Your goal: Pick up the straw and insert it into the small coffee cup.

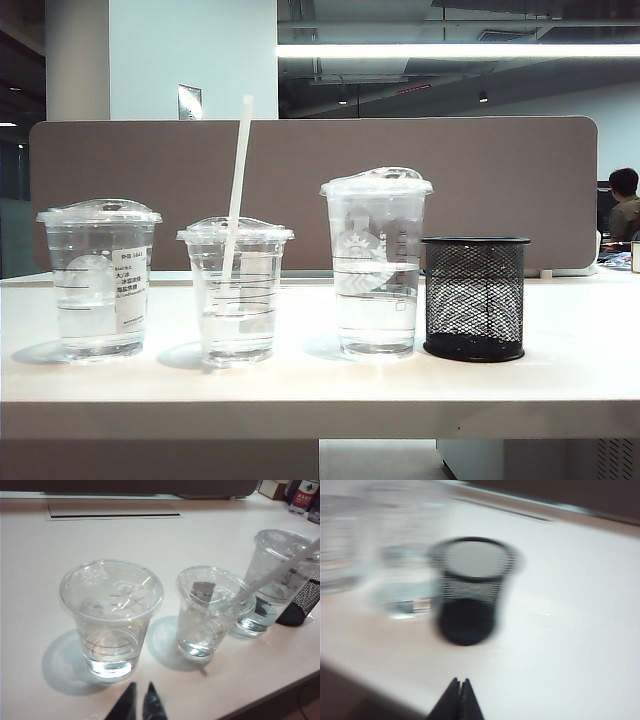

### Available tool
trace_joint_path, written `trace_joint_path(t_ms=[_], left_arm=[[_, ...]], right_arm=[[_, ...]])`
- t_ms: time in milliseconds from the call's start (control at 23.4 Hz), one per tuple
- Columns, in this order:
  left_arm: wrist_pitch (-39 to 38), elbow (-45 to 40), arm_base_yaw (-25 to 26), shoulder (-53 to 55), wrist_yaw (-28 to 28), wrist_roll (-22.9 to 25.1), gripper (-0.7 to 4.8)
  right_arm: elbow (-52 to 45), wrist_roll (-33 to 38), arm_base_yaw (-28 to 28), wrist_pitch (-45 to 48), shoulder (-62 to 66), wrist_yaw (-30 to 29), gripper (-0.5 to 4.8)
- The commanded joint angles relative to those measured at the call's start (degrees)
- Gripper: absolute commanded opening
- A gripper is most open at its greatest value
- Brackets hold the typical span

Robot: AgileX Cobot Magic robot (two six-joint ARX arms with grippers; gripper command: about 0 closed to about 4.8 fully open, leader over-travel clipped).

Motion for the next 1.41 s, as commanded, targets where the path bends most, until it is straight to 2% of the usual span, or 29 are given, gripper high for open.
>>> trace_joint_path(t_ms=[43,257,300,343,385,599,771,1413], left_arm=[[0.6,0.0,0.1,0.0,0.2,0.0,0.23],[0.6,0.0,0.1,0.0,0.2,0.0,0.23],[0.6,0.0,0.1,0.0,0.2,0.0,0.23],[0.6,0.0,0.1,0.0,0.2,0.0,0.23],[0.6,0.0,0.1,0.0,0.2,0.0,0.22],[0.6,0.0,0.1,0.0,0.2,0.0,0.22],[0.6,0.0,0.1,0.0,0.2,0.0,0.23],[0.6,0.0,0.1,0.0,0.2,0.0,0.23]], right_arm=[[-0.4,-0.1,-6.7,2.7,-0.2,-1.7,0.22],[-2.3,-0.1,-18.1,6.1,-0.2,-12.6,0.22],[-2.4,-0.1,-22.6,5.8,-0.2,-16.3,0.22],[-2.4,-0.1,-24.5,5.6,-0.2,-17.3,0.22],[-2.4,0.0,-28.8,5.6,-0.2,-18.6,0.22],[-2.4,0.6,-36.7,5.3,-0.2,-21.1,0.22],[-2.4,0.5,-38.2,3.8,-0.2,-20.5,0.22],[-2.5,0.5,-38.2,3.9,-0.2,-20.6,0.22]])
